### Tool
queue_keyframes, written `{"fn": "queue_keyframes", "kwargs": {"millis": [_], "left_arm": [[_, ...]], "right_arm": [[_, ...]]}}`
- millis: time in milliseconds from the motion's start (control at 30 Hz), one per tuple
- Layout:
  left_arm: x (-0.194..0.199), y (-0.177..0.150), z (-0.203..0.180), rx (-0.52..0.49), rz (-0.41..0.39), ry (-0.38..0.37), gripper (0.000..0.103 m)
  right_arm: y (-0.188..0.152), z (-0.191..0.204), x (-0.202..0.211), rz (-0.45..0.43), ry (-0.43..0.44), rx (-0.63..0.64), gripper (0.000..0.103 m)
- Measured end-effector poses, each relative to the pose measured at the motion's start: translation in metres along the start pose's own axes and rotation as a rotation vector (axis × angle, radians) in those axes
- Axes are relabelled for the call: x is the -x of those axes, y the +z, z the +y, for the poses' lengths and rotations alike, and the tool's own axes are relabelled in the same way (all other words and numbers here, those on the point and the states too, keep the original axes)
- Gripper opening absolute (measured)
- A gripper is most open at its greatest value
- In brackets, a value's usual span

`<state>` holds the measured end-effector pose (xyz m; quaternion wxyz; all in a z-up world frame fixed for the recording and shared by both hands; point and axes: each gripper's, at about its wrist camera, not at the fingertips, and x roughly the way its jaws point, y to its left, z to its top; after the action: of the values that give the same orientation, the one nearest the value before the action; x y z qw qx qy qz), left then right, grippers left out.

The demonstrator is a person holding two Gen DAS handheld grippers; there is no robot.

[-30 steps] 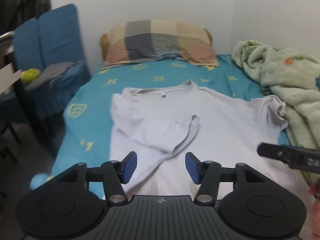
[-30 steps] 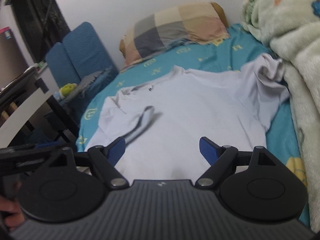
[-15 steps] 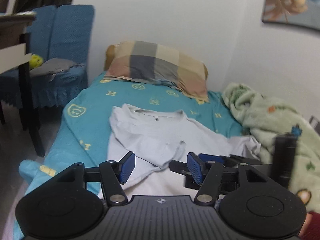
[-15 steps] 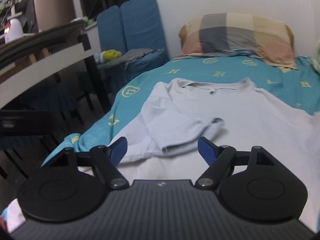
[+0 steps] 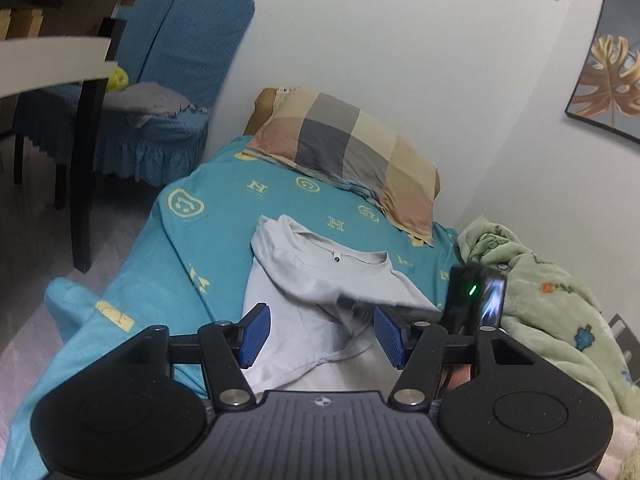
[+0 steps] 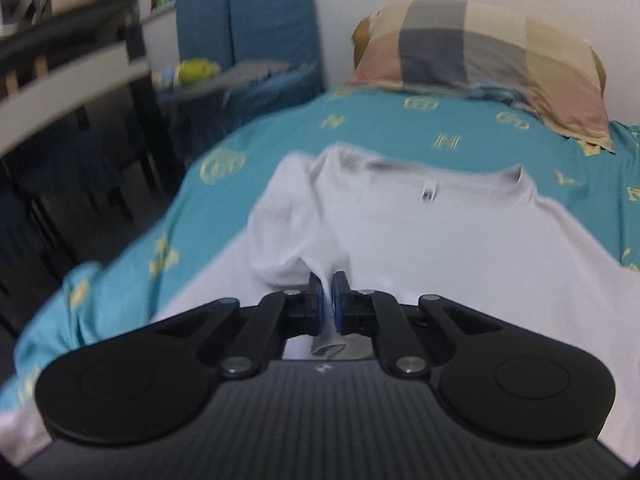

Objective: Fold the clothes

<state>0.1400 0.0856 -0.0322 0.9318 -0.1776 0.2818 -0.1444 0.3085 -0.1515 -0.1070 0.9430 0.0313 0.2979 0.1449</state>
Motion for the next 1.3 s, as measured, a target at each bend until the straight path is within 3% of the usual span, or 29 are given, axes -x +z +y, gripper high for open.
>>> {"fn": "queue_keyframes", "kwargs": {"millis": [167,367,567,700,767,833,967,1100,1300], "left_arm": [[-0.011,-0.006,-0.004,-0.031,0.031,0.000,0.060],[-0.031,-0.015,-0.004,-0.062,0.082,0.023,0.060],[-0.050,-0.021,0.000,-0.079,0.124,0.033,0.060],[-0.051,-0.021,0.000,-0.089,0.126,0.019,0.060],[-0.048,-0.021,-0.002,-0.101,0.118,0.020,0.060],[-0.043,-0.022,-0.004,-0.109,0.115,0.011,0.060],[-0.033,-0.023,-0.010,-0.129,0.111,-0.010,0.060],[-0.022,-0.024,-0.017,-0.146,0.108,-0.027,0.060],[-0.003,-0.024,-0.028,-0.176,0.116,-0.009,0.062]], "right_arm": [[0.040,-0.053,-0.027,-0.048,-0.090,-0.146,0.007],[0.022,-0.115,-0.087,0.056,-0.192,-0.299,0.007],[0.005,-0.120,-0.079,0.037,-0.139,-0.381,0.010],[0.009,-0.113,-0.039,0.034,-0.108,-0.406,0.015],[0.008,-0.105,-0.008,0.006,-0.087,-0.414,0.031],[0.003,-0.094,0.030,-0.024,-0.062,-0.424,0.061],[-0.015,-0.062,0.117,-0.058,-0.028,-0.387,0.064],[-0.054,-0.030,0.197,-0.036,0.011,-0.367,0.064],[-0.114,-0.006,0.263,0.019,-0.029,-0.334,0.064]]}}
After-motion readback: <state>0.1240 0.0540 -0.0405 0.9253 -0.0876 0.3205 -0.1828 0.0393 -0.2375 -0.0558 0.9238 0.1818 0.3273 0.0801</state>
